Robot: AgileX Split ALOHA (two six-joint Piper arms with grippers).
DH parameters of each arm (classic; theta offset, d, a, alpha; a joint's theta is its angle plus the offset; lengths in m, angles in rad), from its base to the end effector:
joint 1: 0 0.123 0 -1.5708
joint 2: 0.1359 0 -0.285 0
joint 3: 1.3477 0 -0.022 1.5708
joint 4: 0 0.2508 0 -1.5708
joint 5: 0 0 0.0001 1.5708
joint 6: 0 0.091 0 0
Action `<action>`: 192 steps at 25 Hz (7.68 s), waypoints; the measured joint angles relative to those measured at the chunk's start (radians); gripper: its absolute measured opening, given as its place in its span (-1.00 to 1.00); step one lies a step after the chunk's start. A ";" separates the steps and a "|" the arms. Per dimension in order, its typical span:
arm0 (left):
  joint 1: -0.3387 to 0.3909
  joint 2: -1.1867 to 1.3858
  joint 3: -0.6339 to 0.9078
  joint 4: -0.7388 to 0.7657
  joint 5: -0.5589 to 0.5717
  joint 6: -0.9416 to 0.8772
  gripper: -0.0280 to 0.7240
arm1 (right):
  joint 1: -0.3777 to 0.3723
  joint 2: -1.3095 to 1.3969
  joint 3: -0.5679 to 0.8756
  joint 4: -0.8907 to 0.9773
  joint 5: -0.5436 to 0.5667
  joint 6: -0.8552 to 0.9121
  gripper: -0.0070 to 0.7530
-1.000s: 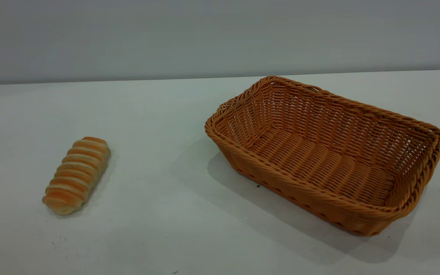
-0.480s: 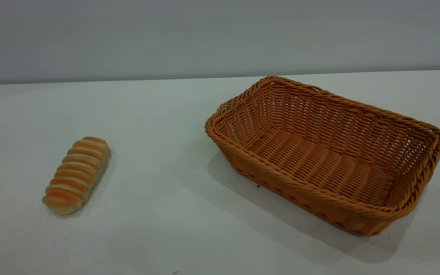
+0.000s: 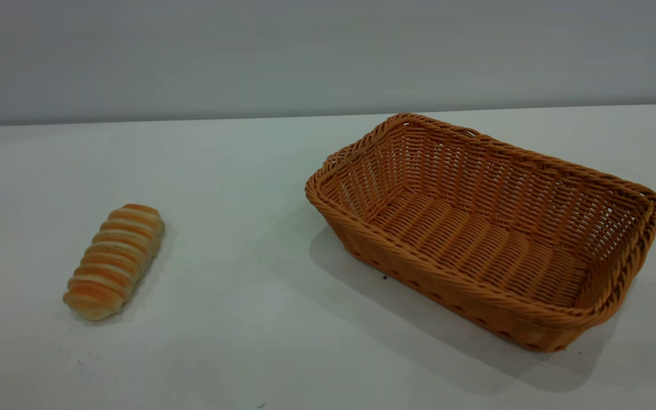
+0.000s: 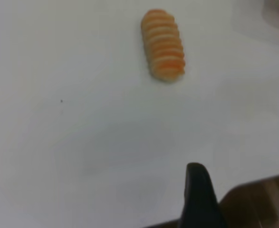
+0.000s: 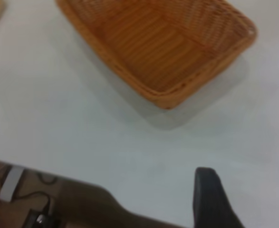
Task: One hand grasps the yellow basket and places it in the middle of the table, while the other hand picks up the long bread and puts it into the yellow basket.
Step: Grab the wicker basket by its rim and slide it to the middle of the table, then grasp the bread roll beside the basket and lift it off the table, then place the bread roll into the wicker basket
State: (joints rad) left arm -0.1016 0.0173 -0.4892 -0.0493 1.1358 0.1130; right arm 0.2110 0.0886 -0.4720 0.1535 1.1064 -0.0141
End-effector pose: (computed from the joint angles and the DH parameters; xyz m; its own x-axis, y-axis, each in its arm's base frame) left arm -0.0049 -0.0036 0.2686 -0.5270 0.1462 -0.8372 0.1879 0.9808 0.0530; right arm 0.0056 0.0139 0.2665 -0.5934 -0.0713 -0.8017 -0.2832 0.9509 0.1250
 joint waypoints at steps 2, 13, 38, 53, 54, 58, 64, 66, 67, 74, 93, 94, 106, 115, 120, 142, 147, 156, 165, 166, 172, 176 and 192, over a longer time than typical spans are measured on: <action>0.000 0.059 0.000 0.001 0.000 -0.020 0.52 | 0.016 0.010 0.000 -0.001 -0.003 0.004 -0.01; 0.000 0.537 -0.028 0.013 -0.325 -0.171 0.52 | 0.019 0.406 -0.013 -0.029 -0.280 0.096 0.00; 0.000 0.856 -0.078 -0.075 -0.578 -0.177 0.51 | 0.019 1.428 -0.119 0.098 -0.836 0.160 0.39; 0.000 0.856 -0.078 -0.075 -0.578 -0.174 0.51 | -0.022 1.684 -0.241 0.097 -0.895 0.160 0.39; 0.000 0.856 -0.078 -0.075 -0.578 -0.169 0.51 | -0.033 1.692 -0.240 0.097 -0.904 0.160 0.39; 0.000 0.856 -0.078 -0.075 -0.578 -0.159 0.51 | -0.048 1.718 -0.242 0.097 -0.927 0.159 0.39; 0.000 0.856 -0.078 -0.075 -0.578 -0.157 0.51 | -0.049 1.779 -0.257 0.098 -0.951 0.157 0.07; 0.000 0.856 -0.078 -0.075 -0.578 -0.157 0.51 | -0.049 1.802 -0.260 0.100 -0.968 0.157 -0.18; 0.000 0.856 -0.078 -0.075 -0.578 -0.157 0.51 | -0.049 1.815 -0.262 0.104 -0.976 0.158 -0.28; 0.000 0.856 -0.078 -0.075 -0.578 -0.153 0.51 | -0.051 1.847 -0.298 0.123 -0.992 0.101 -0.82; 0.000 0.856 -0.078 -0.077 -0.578 -0.155 0.51 | 0.111 1.967 -0.642 0.383 -0.750 -0.160 -0.85; 0.000 0.856 -0.078 -0.078 -0.578 -0.155 0.51 | 0.111 1.978 -0.645 0.390 -0.756 -0.163 -0.85; 0.000 0.858 -0.078 -0.148 -0.587 -0.155 0.51 | 0.119 2.012 -0.649 0.456 -0.831 -0.263 0.14; 0.000 1.051 -0.078 -0.149 -0.699 -0.136 0.51 | 0.119 1.969 -0.649 0.264 -0.682 -0.356 0.86; 0.000 1.213 -0.081 -0.150 -0.831 -0.130 0.51 | 0.119 1.857 -0.649 0.098 -0.626 -0.294 0.75; 0.000 1.760 -0.128 -0.152 -1.354 -0.072 0.51 | 0.119 1.211 -0.648 -0.029 -0.219 -0.188 0.52; 0.000 1.879 -0.208 -0.124 -1.368 -0.072 0.51 | 0.119 1.113 -0.648 -0.007 -0.148 -0.188 0.52; 0.000 2.055 -0.324 -0.119 -1.360 -0.078 0.51 | 0.119 0.981 -0.648 0.005 -0.077 -0.188 0.51; -0.003 2.120 -0.347 -0.119 -1.374 -0.113 0.15 | 0.119 0.948 -0.648 0.006 -0.072 -0.189 0.51; -0.006 2.120 -0.347 -0.119 -1.374 -0.113 -0.02 | 0.119 0.948 -0.648 0.006 -0.072 -0.189 0.51; -0.009 2.117 -0.347 -0.118 -1.373 -0.101 -0.76 | 0.119 0.948 -0.648 0.006 -0.072 -0.189 0.51; -0.009 2.056 -0.346 -0.118 -1.336 -0.084 -0.76 | 0.119 0.948 -0.648 0.006 -0.072 -0.189 0.51; -0.318 1.715 -0.337 -0.116 -1.311 -0.080 -0.76 | 0.119 0.937 -0.648 0.012 -0.051 -0.189 0.51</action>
State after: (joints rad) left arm -0.4200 1.7324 -0.8263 -0.1651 -0.1751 0.0333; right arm 0.3302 1.0256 -1.1197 0.1650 1.0556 -0.2029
